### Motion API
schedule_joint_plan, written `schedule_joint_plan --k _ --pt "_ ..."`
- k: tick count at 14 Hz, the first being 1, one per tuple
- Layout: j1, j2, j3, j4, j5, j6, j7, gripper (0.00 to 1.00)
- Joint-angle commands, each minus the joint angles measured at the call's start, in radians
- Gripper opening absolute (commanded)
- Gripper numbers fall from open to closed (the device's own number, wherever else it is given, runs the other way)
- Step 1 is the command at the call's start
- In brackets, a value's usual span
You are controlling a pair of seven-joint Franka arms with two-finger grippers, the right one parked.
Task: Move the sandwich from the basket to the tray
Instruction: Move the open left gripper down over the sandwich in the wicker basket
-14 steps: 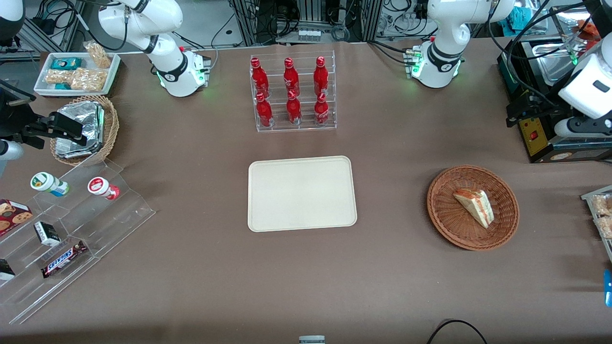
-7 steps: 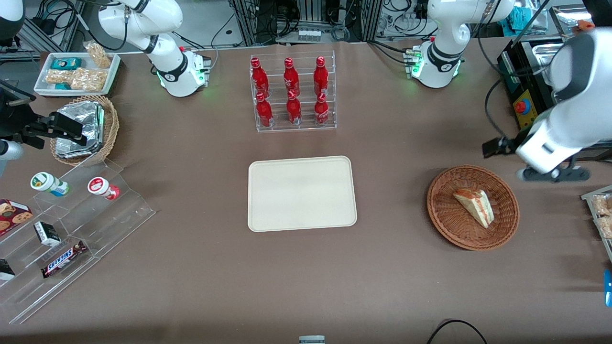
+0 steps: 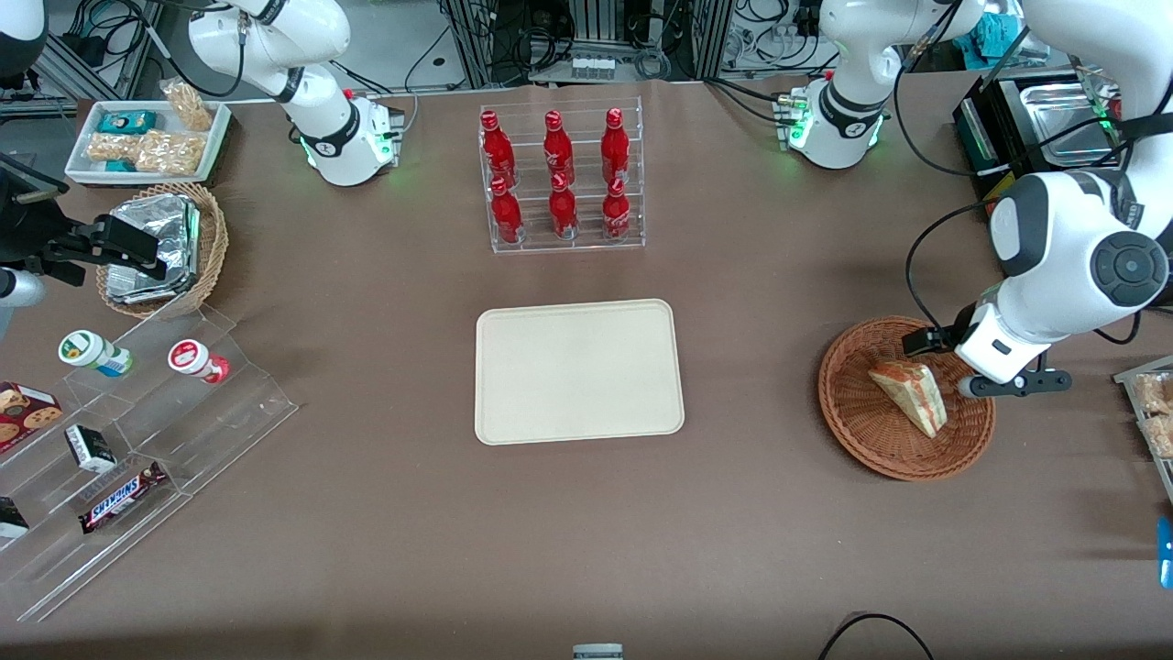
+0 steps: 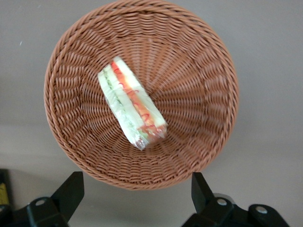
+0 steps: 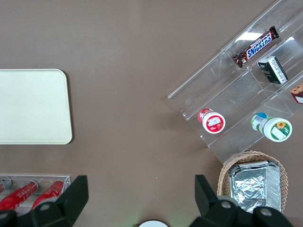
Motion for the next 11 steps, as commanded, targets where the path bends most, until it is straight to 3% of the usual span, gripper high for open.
schedule_joint_plan --k 1,4,9,10,11 --pt "-0.003 0.023 -0.003 -0.014 0.008 0.090 -0.282 1.00" --pt "-0.003 0.075 -0.003 -0.017 0.008 0.193 -0.499 1.00" --pt "0.014 0.165 -0.001 -0.031 0.013 0.241 -0.516 1.00" --pt "0.014 0.180 0.001 -0.031 0.016 0.241 -0.512 0.89" --pt "0.014 0.183 0.004 -0.034 0.037 0.239 -0.507 0.50"
